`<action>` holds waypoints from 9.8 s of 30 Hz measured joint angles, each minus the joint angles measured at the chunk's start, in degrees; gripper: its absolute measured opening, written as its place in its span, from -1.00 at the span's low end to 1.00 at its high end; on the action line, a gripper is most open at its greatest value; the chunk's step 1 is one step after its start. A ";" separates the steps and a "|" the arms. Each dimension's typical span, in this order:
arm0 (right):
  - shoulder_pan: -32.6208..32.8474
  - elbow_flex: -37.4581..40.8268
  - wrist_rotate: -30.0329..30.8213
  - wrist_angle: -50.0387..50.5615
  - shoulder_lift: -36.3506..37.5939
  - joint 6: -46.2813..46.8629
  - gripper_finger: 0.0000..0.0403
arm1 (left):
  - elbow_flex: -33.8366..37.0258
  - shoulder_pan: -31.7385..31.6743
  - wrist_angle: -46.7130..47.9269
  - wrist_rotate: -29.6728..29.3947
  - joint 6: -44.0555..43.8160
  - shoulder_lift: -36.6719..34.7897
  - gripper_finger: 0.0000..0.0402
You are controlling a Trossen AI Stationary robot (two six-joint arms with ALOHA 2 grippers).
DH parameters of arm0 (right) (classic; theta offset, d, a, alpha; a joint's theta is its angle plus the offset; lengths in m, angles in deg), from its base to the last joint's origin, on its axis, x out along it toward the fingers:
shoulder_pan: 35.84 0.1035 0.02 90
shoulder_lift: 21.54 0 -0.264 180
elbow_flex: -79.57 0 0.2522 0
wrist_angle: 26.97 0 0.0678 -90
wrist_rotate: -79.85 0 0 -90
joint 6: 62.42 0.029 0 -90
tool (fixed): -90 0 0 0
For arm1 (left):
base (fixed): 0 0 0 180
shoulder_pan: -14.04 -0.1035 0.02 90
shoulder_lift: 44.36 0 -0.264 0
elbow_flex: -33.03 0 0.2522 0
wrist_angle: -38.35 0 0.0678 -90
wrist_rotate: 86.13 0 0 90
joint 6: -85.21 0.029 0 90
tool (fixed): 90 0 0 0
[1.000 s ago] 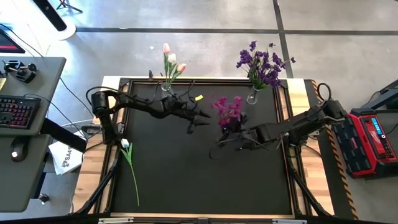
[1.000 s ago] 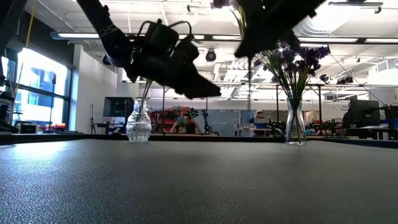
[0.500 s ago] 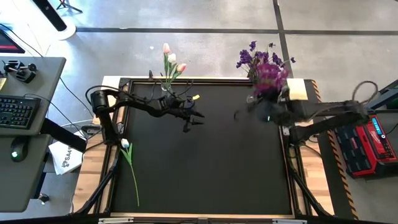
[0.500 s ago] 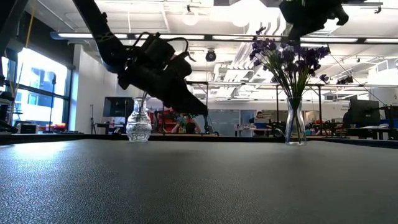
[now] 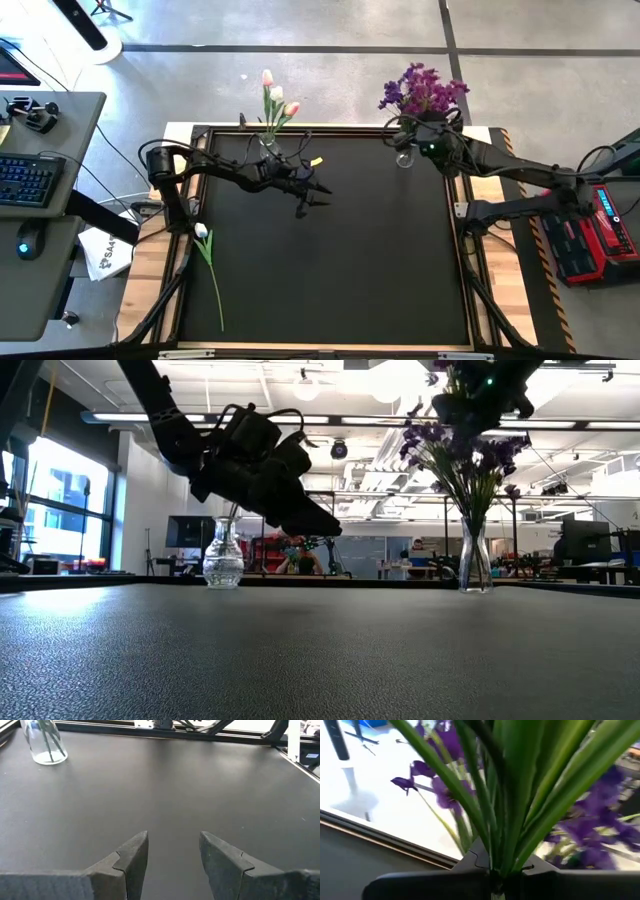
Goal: Sort flowers into vase by color
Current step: Put the pink flowers into the right transparent vase, then put the white tulip into the left transparent vase
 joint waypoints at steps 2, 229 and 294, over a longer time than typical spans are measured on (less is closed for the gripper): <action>-0.79 1.86 -1.32 -2.95 0.06 -0.63 -1.00 | 0.00 0.05 0.02 0.00 -0.15 0.00 -0.18; 25.06 25.27 -37.81 -63.66 -19.46 -23.14 -0.46 | 4.53 56.85 94.66 -18.85 -139.11 -22.79 -0.02; 13.05 42.10 -29.68 -63.09 9.15 -25.50 -0.46 | 2.81 -4.11 14.13 -38.84 -0.93 -51.06 -1.00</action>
